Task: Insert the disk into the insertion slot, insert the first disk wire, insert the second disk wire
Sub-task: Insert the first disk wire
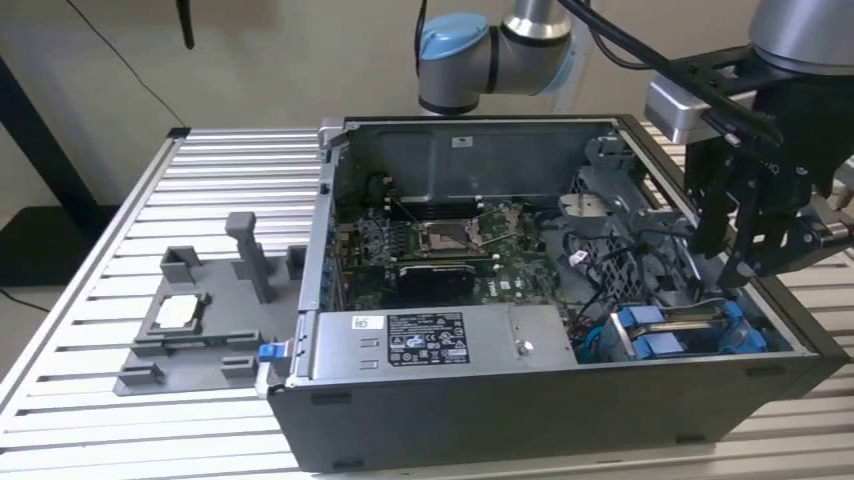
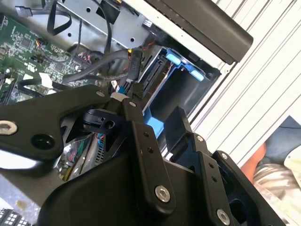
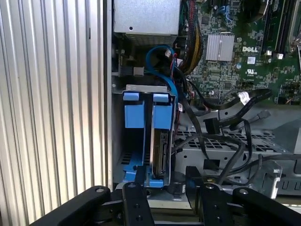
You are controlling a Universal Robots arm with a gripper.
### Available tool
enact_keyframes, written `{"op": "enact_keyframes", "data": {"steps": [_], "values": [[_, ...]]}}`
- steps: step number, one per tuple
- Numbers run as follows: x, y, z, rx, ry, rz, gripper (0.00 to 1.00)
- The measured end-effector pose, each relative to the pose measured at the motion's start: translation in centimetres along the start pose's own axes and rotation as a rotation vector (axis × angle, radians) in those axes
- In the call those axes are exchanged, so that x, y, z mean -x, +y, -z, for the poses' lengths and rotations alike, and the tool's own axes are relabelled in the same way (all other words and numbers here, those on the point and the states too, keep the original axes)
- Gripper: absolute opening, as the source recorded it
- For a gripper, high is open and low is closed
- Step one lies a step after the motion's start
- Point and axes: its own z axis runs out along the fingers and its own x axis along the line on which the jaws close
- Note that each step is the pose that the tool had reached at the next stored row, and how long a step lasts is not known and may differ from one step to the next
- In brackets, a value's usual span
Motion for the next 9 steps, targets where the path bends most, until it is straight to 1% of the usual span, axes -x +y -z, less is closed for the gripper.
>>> {"op": "enact_keyframes", "data": {"steps": [1,3,4,6,7,9], "values": [[0.09,0.02,0.01,-0.0027,0.0,0.0,0.47],[0.12,-0.01,0.25,-0.0044,0.0003,0.001,0.47],[0.23,0.0,0.27,-0.0058,0.0001,0.001,0.47],[0.72,-0.01,0.27,-0.0099,0.0001,0.001,0.47],[0.96,-0.01,0.25,-0.0134,0.0,0.002,0.47],[1.25,0.0,0.11,-0.0273,-0.0006,0.012,0.47]]}}
